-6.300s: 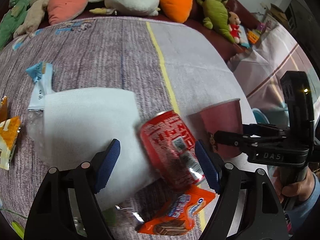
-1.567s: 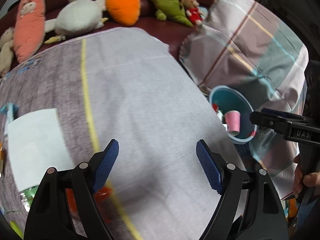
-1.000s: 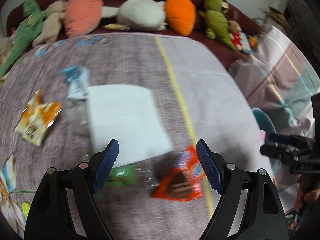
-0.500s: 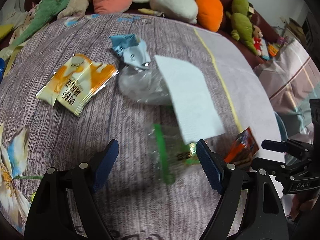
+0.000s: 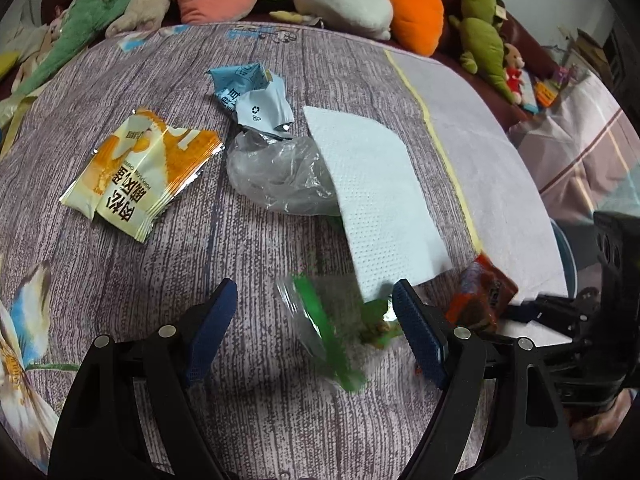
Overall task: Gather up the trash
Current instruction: 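Grasp the white tissue with the left tool while the right tool grasps the orange Ovaltine packet, then carry the tissue and Ovaltine packet over the teal bin and release both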
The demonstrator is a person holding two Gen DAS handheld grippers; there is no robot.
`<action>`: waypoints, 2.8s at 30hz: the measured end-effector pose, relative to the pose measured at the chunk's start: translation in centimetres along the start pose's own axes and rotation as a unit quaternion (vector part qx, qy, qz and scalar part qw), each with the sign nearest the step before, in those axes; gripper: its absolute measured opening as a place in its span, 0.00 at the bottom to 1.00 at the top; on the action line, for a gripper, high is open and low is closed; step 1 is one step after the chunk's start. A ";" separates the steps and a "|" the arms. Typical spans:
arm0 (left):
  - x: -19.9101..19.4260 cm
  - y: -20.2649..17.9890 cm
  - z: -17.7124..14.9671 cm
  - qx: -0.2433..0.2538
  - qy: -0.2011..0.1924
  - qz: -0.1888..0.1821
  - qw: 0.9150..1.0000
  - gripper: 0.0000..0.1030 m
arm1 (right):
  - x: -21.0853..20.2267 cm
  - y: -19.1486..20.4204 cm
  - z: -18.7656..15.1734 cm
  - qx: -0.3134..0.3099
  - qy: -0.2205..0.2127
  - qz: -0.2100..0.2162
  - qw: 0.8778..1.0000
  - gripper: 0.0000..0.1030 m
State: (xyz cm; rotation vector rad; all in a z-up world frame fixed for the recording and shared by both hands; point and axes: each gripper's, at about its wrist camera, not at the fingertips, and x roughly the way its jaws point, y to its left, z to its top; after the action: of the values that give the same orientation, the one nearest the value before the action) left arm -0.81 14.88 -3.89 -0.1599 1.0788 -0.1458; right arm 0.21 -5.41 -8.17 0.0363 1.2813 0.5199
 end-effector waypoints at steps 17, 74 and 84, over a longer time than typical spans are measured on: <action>2.5 -5.8 2.7 0.019 -0.006 -0.016 1.000 0.23 | -4.7 -6.8 -0.4 0.049 -0.051 -0.035 0.997 0.38; 10.5 -42.4 2.1 0.277 0.055 -0.126 0.951 0.05 | -22.0 -37.4 -14.2 0.307 -0.224 -0.110 0.918 0.40; 16.5 -51.4 -1.4 0.331 0.116 -0.141 0.926 0.05 | -22.4 -42.9 -16.9 0.348 -0.223 -0.123 0.902 0.40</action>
State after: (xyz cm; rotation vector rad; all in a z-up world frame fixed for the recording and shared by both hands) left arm 3.60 -38.73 -8.47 0.3233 1.1819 -0.7946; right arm -4.49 -56.41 -6.33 0.5571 0.9418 -0.1847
